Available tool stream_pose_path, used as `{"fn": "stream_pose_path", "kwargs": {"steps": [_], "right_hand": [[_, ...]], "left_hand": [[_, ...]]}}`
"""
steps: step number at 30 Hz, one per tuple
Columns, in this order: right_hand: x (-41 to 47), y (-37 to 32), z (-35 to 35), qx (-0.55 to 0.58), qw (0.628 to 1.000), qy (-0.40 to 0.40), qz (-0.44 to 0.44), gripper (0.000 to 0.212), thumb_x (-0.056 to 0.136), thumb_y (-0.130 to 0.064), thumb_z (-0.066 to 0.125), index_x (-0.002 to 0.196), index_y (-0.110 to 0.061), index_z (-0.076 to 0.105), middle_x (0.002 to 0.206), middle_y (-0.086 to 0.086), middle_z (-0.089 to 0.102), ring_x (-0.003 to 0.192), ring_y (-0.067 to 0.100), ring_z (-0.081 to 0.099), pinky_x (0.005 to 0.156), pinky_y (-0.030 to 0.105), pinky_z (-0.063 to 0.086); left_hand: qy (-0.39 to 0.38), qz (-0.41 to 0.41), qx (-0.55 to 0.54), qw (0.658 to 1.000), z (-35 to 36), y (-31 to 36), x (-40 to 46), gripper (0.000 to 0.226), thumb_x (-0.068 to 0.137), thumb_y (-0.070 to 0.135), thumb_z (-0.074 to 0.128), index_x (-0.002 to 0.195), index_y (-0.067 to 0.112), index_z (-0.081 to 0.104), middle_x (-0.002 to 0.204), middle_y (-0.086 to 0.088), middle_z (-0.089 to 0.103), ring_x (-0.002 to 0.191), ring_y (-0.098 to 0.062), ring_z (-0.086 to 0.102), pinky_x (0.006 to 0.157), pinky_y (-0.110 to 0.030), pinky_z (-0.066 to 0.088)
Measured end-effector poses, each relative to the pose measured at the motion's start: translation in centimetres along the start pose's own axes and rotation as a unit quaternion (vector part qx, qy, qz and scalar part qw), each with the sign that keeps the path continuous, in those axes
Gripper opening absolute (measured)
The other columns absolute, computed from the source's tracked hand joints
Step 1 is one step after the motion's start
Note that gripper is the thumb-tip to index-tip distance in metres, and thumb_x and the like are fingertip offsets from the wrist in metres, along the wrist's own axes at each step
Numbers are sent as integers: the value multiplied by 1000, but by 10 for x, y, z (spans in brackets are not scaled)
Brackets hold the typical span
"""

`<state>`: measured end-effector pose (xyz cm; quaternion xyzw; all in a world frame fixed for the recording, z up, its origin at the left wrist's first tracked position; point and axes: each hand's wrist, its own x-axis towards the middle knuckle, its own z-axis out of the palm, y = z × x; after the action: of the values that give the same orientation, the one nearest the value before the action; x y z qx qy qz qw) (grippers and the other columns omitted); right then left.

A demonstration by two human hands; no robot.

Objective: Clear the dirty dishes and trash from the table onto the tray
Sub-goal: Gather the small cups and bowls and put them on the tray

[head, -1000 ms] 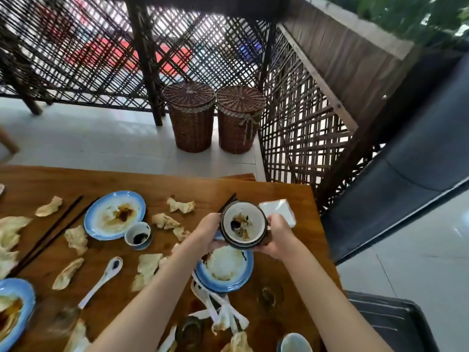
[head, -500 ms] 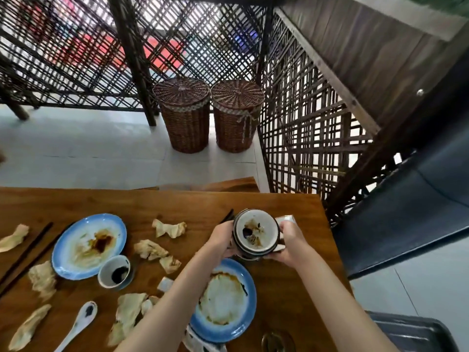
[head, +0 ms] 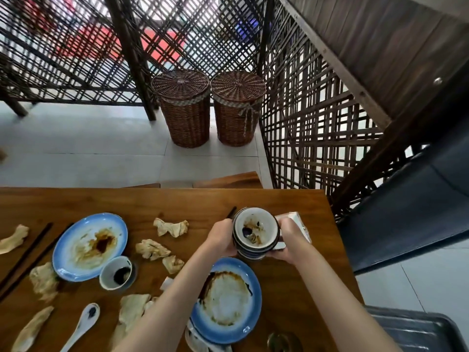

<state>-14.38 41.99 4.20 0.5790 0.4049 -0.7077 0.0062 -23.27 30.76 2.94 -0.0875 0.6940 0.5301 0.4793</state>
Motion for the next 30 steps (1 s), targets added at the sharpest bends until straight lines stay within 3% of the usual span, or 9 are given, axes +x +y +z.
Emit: {"fn": "stream_pose_path", "kwargs": {"steps": [4, 6, 9, 12, 15, 17, 22, 27, 30], "right_hand": [[5, 3, -3, -36, 999, 17, 24, 20, 90, -29, 39, 87, -14, 52, 93, 11, 49, 88, 32, 51, 93, 50, 44], [7, 6, -3, -58, 997, 24, 41, 29, 92, -36, 38, 92, -10, 51, 95, 10, 50, 99, 37, 51, 101, 54, 36], [7, 11, -1, -60, 996, 28, 57, 45, 91, -46, 38, 119, -12, 46, 128, 14, 47, 125, 41, 40, 105, 58, 28], [10, 14, 0, -9, 998, 18, 56, 39, 93, -45, 34, 111, -12, 43, 136, 18, 42, 127, 43, 38, 108, 59, 22], [14, 17, 0, 3, 998, 14, 55, 39, 94, -43, 28, 112, -11, 43, 139, 19, 41, 127, 43, 38, 109, 59, 17], [16, 20, 1, 7, 999, 3, 53, 41, 95, -42, 27, 113, -11, 49, 135, 18, 44, 127, 42, 39, 110, 59, 15], [18, 24, 5, 45, 998, -2, 31, 35, 92, -37, 35, 96, -12, 60, 100, 11, 62, 94, 26, 54, 93, 40, 45], [4, 19, 6, 37, 999, 8, 5, 29, 94, -33, 35, 88, -16, 57, 90, 8, 59, 82, 22, 52, 65, 36, 47], [-8, 15, 5, 50, 999, 3, -11, 28, 94, -31, 35, 98, -16, 59, 98, 9, 60, 89, 24, 54, 64, 36, 48]], "left_hand": [[3, -9, 4, 1000, -2, 0, -1, 18, 91, 17, 43, 76, 14, 53, 75, -6, 56, 63, -19, 55, 57, -30, 47], [20, -18, 9, 1000, -1, 0, -1, 22, 93, 18, 39, 88, 8, 57, 88, -14, 60, 79, -28, 59, 67, -34, 47], [33, -30, 31, 999, -2, -3, 1, 31, 93, 23, 35, 105, 7, 58, 108, -18, 60, 102, -36, 55, 78, -41, 44], [-2, -54, -17, 998, -1, -10, 3, 28, 92, 29, 36, 91, 14, 59, 89, -9, 60, 89, -31, 57, 78, -38, 45], [-19, -69, -80, 994, 1, -16, 6, 28, 88, 28, 38, 81, 9, 58, 69, -8, 58, 64, -23, 48, 59, -28, 38], [-25, -80, -103, 991, 3, -20, 6, 31, 88, 29, 38, 77, 8, 58, 64, -8, 58, 65, -22, 47, 57, -27, 37], [-16, -68, -98, 993, 4, -20, 7, 32, 91, 31, 36, 90, 13, 62, 91, -8, 63, 85, -24, 58, 55, -27, 50], [-21, -50, -103, 993, 1, -14, -2, 33, 91, 30, 35, 98, 11, 61, 96, -10, 62, 89, -24, 56, 63, -31, 52], [-17, -25, -86, 996, 2, -5, -13, 31, 90, 27, 35, 91, 12, 62, 90, -8, 63, 87, -25, 58, 66, -32, 53]]}}
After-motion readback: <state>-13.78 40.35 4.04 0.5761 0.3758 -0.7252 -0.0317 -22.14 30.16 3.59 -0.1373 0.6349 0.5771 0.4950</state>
